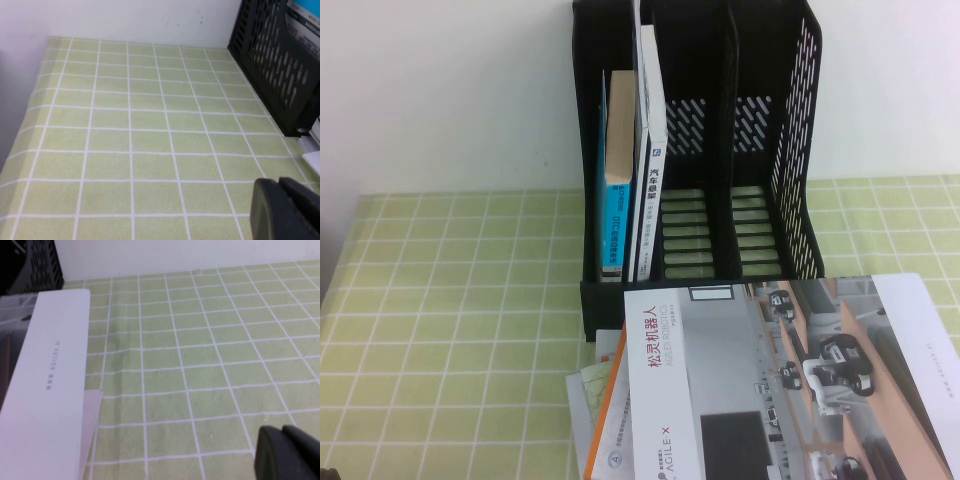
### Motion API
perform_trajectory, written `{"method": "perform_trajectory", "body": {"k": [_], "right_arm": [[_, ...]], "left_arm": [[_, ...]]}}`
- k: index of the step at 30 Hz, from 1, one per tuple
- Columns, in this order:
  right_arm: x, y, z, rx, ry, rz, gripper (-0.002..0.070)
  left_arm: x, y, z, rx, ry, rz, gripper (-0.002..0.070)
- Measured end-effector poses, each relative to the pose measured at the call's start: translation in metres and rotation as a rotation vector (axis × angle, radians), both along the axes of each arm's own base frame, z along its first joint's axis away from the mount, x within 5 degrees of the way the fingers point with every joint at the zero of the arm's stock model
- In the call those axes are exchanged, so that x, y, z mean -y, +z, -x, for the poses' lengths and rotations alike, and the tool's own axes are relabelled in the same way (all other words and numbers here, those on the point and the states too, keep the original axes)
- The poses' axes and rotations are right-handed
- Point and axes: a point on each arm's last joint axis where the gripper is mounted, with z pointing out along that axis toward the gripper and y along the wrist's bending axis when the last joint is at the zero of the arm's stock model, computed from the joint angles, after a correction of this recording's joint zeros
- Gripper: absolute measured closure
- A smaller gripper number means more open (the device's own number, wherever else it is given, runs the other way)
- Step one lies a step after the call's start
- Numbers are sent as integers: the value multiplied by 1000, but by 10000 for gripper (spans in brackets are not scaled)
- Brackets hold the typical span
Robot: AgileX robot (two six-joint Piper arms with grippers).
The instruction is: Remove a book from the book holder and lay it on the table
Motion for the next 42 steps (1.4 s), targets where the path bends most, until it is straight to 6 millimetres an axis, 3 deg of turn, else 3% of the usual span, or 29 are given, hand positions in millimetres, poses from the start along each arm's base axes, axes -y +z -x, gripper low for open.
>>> {"method": "perform_trajectory", "body": {"k": [29,42], "right_arm": [[0,1,0,14,4,0,678],[-6,23,-6,268,73,4,678]], "left_arm": [[0,1,0,9,-2,-5,677],[3,31,-3,352,-24,54,677]]}}
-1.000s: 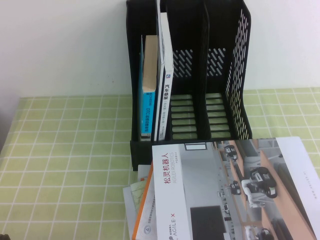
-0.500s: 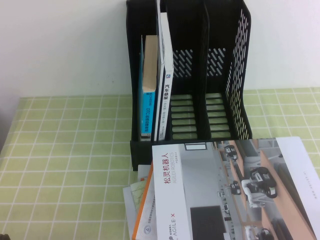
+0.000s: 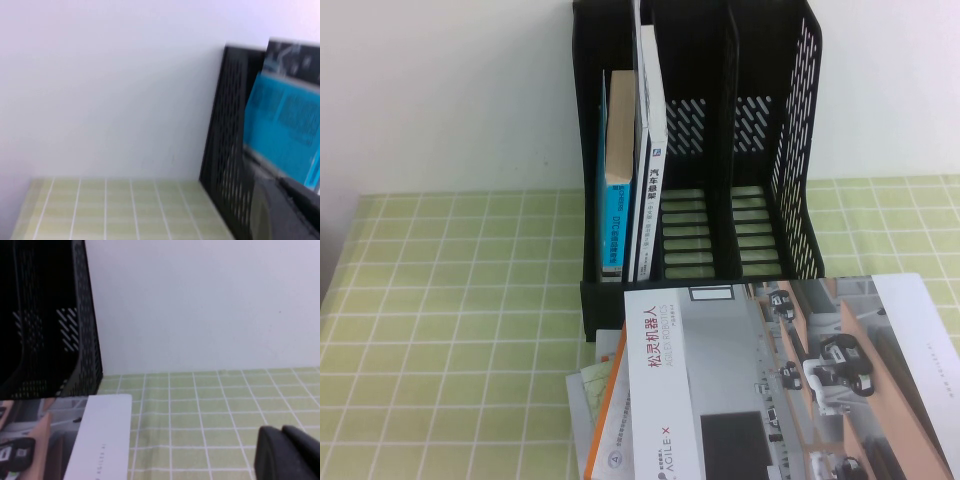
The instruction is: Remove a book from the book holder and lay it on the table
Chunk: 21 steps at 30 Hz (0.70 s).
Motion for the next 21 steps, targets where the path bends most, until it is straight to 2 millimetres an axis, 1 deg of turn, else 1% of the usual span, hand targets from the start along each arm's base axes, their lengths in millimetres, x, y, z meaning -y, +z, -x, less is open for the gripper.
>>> {"method": "perform_trajectory", "body": {"k": [2,5,8,10,12,17,19,21], "right_arm": [[0,1,0,15,3,29,678],[-1,4,0,45,11,44,678],[-4,13,0,148,40,43,678],[-7,23,1,260,71,41,678],[-10,33,4,375,104,43,678],[-16,58,16,677,179,46,678],[-17,66,23,788,196,10,678],[-15,73,28,880,196,-47,678]], "left_arm": [[0,4,0,41,-3,9,677],[0,6,1,59,-7,40,677],[0,6,1,52,-16,115,677],[0,7,1,52,-20,141,677],[0,11,2,93,-25,153,677],[0,32,9,321,-72,256,677],[0,40,13,414,-95,306,678],[-1,44,15,443,-109,346,678]]}}
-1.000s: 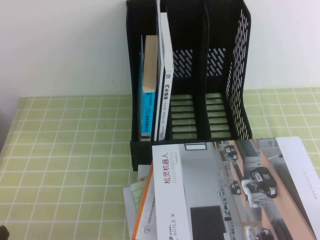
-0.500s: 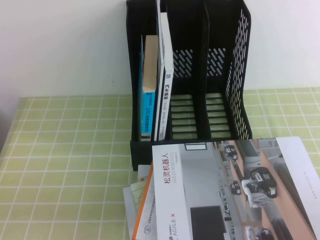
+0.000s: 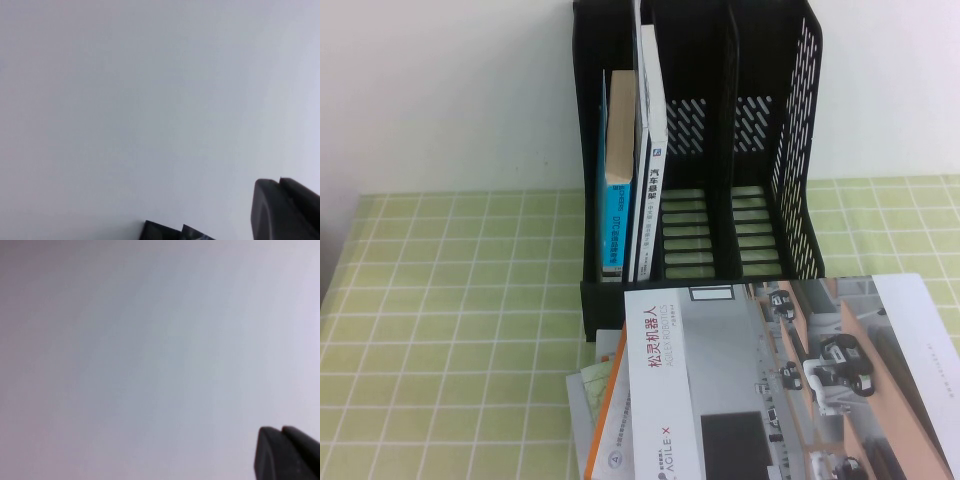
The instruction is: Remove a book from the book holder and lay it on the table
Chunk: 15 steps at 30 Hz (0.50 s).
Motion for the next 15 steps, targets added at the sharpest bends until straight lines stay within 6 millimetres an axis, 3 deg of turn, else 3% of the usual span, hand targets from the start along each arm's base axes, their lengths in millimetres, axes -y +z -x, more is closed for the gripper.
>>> {"method": "perform_trajectory", "body": {"k": [5,10,15], "right_arm": [[10,18,10,118,23,-169,678],[19,63,28,192,48,-291,678],[20,116,54,166,44,-291,678]], "left_arm": [[-2,27,5,-7,-10,27,678],[-5,72,23,47,-8,36,678],[-4,112,24,16,34,-54,677]]}}
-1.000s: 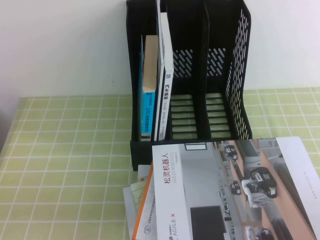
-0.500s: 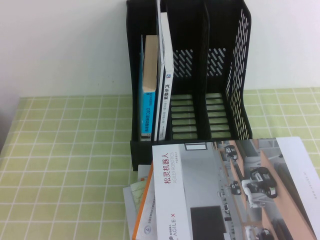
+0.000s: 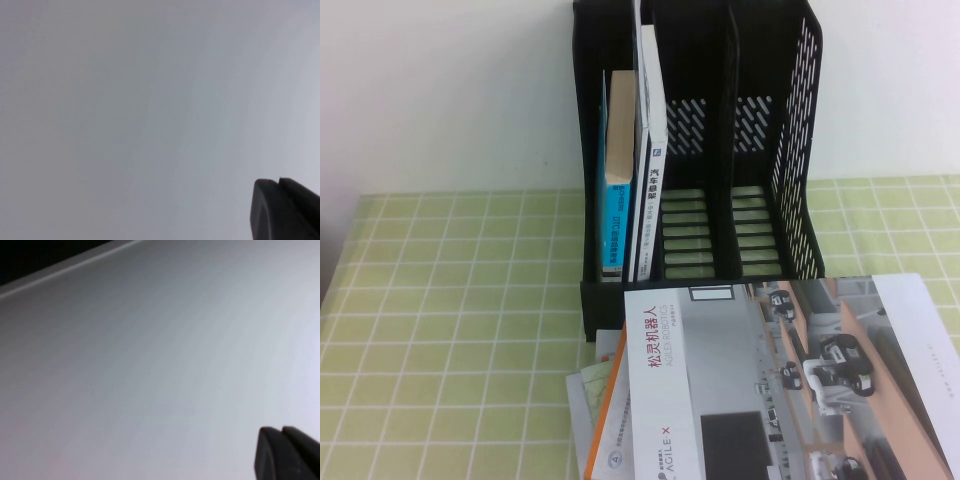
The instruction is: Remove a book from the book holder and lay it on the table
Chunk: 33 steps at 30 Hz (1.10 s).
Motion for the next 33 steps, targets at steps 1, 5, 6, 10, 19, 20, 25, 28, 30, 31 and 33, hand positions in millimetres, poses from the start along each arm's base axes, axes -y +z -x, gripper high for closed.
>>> {"method": "perform_trajectory", "body": {"k": [1,5,6,10,19,20,25,28,30,31,33], "right_arm": [[0,12,3,-20,-25,26,678],[-3,54,-5,-176,-150,171,678],[-4,62,-13,-231,-175,212,678],[-9,92,-46,-460,-256,406,678],[-6,78,-140,-1088,-259,593,678],[-4,72,-148,-1161,-248,560,678],[1,41,-172,-1483,-203,460,678],[1,29,-178,-1599,-188,455,678],[0,27,-178,-1630,-168,443,678],[-1,26,-177,-1641,-143,426,678],[-6,24,-177,-1651,-71,391,678]], "left_arm": [[0,7,-3,-26,12,-19,678],[1,28,-22,-187,49,-64,678],[2,29,-29,-255,58,-74,678],[3,24,-58,-516,90,-109,678],[12,-10,-94,-927,66,-322,678],[15,-11,-95,-938,39,-351,678],[21,-15,-101,-922,-6,-530,678],[23,-13,-101,-895,-23,-529,678],[25,-12,-101,-883,-49,-490,677],[26,-11,-102,-880,-63,-474,677],[29,-11,-103,-874,-87,-445,678]]}}
